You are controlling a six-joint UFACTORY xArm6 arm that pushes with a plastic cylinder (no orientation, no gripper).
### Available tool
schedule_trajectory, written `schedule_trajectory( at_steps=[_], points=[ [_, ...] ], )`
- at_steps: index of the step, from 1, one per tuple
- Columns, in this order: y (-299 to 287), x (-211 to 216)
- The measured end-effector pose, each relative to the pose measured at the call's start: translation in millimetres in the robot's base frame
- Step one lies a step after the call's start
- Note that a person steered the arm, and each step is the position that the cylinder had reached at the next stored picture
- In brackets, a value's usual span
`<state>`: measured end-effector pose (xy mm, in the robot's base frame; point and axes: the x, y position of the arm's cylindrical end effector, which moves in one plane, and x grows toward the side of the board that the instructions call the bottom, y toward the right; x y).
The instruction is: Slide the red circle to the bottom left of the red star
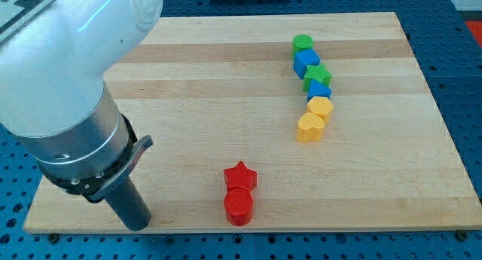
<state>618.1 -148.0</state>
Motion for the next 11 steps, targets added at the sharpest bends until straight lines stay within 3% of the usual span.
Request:
schedule_trajectory(
  at_steps=[1, 3, 6, 9, 11],
  points=[
    [8.9, 0.8],
    [94.5, -33.1],
    [80.2, -108.4],
    [189.4, -100.8],
    [194.2, -20.1]
  ],
)
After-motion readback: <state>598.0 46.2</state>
